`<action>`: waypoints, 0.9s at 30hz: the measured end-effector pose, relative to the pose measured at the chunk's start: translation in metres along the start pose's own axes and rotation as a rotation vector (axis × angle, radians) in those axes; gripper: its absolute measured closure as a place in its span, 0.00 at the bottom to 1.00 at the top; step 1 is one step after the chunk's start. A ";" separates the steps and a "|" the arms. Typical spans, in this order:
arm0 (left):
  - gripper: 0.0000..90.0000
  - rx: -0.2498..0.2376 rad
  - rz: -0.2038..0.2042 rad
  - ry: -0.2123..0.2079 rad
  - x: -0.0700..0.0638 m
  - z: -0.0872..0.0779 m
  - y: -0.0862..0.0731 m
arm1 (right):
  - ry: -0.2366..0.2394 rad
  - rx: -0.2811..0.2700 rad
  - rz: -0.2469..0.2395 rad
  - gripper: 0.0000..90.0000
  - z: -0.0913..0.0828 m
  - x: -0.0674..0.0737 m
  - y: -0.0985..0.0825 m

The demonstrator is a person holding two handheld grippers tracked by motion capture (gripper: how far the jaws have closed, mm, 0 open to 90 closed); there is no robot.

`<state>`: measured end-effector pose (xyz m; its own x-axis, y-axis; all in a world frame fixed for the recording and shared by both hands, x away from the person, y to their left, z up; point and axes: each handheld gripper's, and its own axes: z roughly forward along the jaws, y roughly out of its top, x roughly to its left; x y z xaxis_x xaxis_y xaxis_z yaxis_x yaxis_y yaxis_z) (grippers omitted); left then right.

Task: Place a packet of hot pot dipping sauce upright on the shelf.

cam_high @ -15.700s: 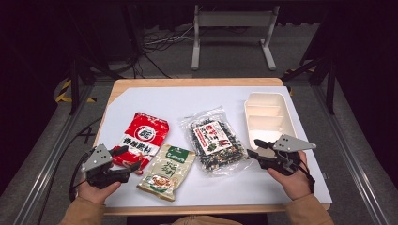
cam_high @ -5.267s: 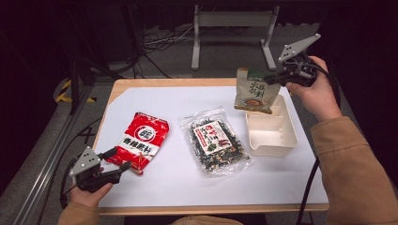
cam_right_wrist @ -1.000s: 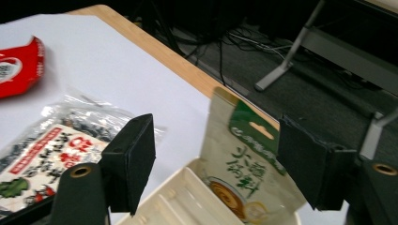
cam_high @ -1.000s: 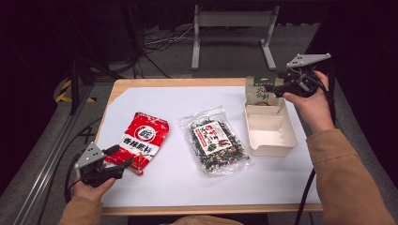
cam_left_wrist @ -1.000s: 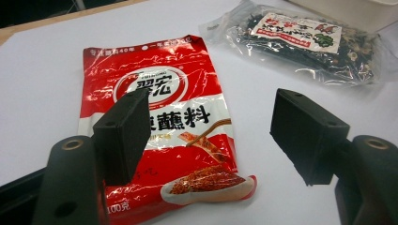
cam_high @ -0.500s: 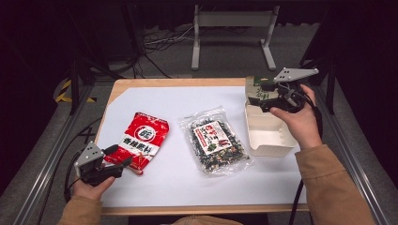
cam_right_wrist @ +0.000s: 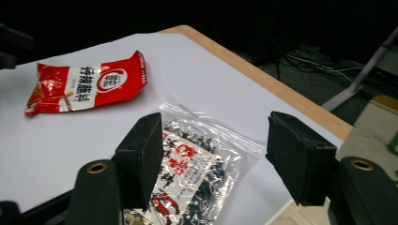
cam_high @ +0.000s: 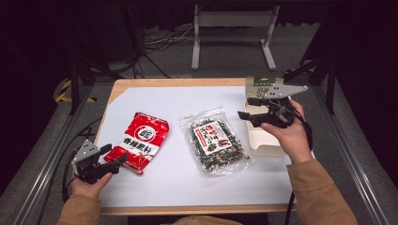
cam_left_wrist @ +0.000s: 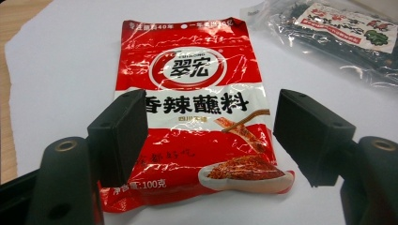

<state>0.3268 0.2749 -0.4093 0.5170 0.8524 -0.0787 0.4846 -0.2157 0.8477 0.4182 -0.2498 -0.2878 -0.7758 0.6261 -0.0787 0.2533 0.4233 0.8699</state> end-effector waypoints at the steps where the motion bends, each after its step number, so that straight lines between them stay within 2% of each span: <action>1: 0.30 0.000 -0.003 -0.001 0.001 0.000 0.000 | 0.005 0.001 -0.003 0.40 0.001 0.002 -0.002; 5: 0.29 0.005 0.002 0.001 0.003 0.001 0.000 | 0.022 -0.003 0.004 0.41 0.004 0.008 -0.008; 9: 0.29 0.004 -0.002 -0.002 0.003 0.001 0.000 | 0.065 -0.013 0.038 0.45 0.012 0.014 -0.016; 14: 0.29 0.001 0.003 -0.007 0.002 0.001 0.000 | 0.085 0.002 0.051 0.45 0.019 0.018 -0.015; 18: 0.29 -0.012 0.016 -0.028 0.001 0.001 -0.001 | 0.091 0.009 0.061 0.46 0.021 0.021 -0.016; 23: 0.29 -0.019 0.029 -0.035 -0.001 0.000 -0.001 | 0.114 0.023 0.095 0.47 0.029 0.027 -0.015; 27: 0.29 -0.022 0.022 -0.035 -0.001 -0.002 -0.002 | 0.137 0.028 0.108 0.46 0.037 0.033 -0.011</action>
<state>0.3245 0.2757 -0.4096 0.5518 0.8304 -0.0774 0.4571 -0.2235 0.8609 0.4116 -0.2095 -0.3186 -0.8138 0.5751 0.0833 0.3544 0.3777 0.8554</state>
